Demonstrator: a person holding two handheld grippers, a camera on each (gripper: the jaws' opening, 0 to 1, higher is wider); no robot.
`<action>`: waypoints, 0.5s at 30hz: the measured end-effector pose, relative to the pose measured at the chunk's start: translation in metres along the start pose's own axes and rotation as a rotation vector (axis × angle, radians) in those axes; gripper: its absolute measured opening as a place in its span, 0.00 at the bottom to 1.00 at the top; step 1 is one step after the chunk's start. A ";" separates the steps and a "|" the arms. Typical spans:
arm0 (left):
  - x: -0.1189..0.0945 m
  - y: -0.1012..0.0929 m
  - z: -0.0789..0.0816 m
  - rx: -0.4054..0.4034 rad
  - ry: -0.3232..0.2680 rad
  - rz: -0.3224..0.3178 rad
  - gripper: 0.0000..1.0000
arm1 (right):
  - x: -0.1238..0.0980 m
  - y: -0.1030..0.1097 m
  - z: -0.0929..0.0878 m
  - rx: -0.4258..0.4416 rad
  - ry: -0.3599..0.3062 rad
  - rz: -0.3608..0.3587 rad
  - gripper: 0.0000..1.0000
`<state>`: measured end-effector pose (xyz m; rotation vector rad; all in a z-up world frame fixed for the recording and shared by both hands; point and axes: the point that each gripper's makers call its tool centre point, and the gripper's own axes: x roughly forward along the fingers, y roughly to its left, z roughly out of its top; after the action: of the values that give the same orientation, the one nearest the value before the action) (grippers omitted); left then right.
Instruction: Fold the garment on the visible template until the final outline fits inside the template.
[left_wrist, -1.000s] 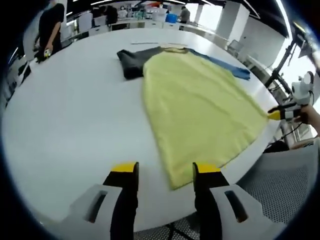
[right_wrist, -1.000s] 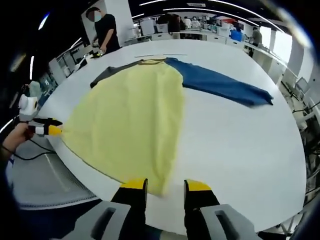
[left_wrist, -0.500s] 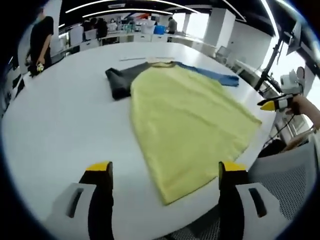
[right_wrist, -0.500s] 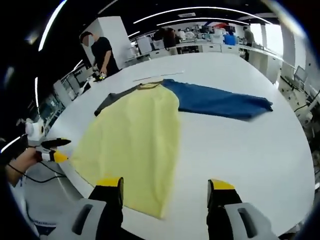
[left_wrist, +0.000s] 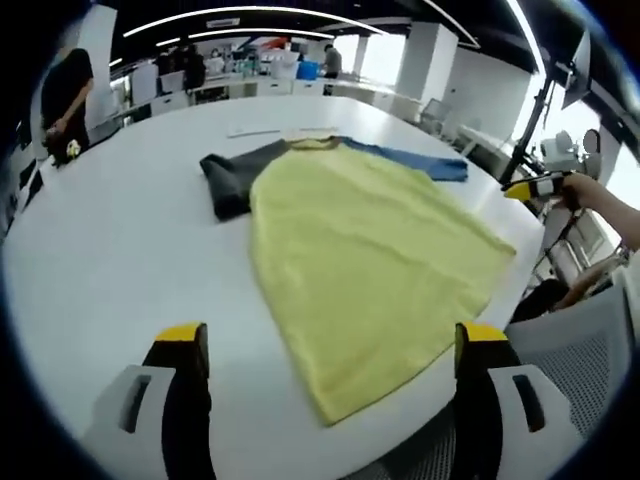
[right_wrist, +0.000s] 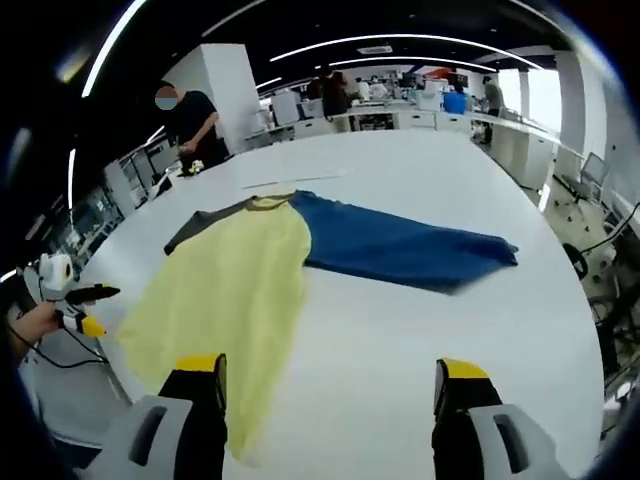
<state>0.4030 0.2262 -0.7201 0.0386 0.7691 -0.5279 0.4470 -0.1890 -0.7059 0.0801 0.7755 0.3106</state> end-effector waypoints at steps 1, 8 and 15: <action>0.000 0.000 0.000 0.000 0.001 0.000 0.99 | 0.000 -0.007 0.002 0.006 -0.003 -0.008 0.84; 0.000 -0.001 0.002 0.004 -0.001 -0.003 0.99 | 0.002 -0.042 0.014 -0.005 -0.016 -0.062 0.79; -0.001 0.003 0.012 0.015 -0.025 0.015 0.97 | 0.002 -0.062 0.036 -0.038 -0.042 -0.100 0.71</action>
<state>0.4116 0.2265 -0.7115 0.0520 0.7398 -0.5187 0.4887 -0.2454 -0.6929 0.0117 0.7294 0.2284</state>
